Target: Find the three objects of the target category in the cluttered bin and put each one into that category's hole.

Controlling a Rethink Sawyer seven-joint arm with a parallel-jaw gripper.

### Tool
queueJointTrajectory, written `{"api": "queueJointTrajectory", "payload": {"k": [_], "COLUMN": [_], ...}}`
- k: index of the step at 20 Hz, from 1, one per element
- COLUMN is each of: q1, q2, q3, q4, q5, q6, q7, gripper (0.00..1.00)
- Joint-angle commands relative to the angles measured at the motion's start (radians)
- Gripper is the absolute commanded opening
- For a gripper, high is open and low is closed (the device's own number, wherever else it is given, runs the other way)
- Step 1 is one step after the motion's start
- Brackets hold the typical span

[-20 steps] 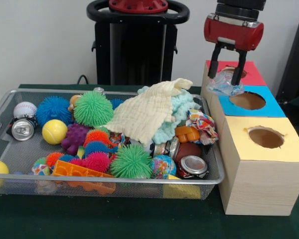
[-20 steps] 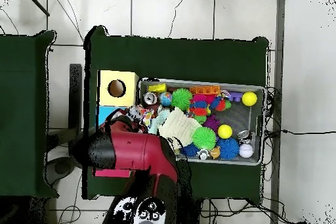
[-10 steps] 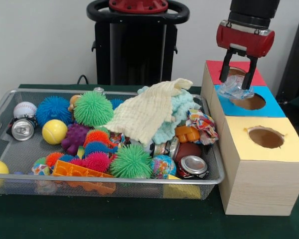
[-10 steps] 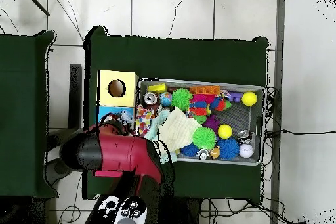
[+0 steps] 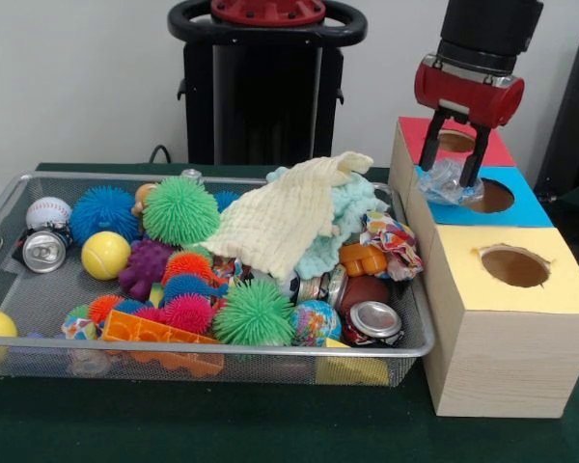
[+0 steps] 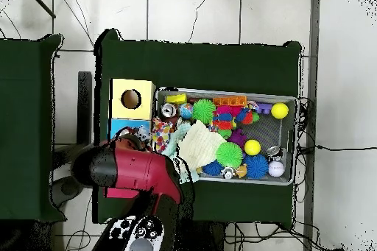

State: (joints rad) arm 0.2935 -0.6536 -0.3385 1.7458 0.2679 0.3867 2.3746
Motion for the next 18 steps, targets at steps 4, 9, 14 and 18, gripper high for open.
{"api": "queueJointTrajectory", "payload": {"k": [4, 9, 14, 18], "q1": [0.018, 0.033, 0.052, 0.070], "q2": [0.066, 0.069, 0.064, 0.066], "q3": [-0.003, -0.011, -0.018, -0.034], "q4": [-0.027, -0.029, -0.020, -0.031], "q5": [0.074, 0.097, 0.118, 0.131], "q6": [-0.027, -0.019, -0.012, 0.009], "q7": [0.246, 0.244, 0.244, 0.248], "gripper": [0.00, 0.00, 0.00, 0.00]}}
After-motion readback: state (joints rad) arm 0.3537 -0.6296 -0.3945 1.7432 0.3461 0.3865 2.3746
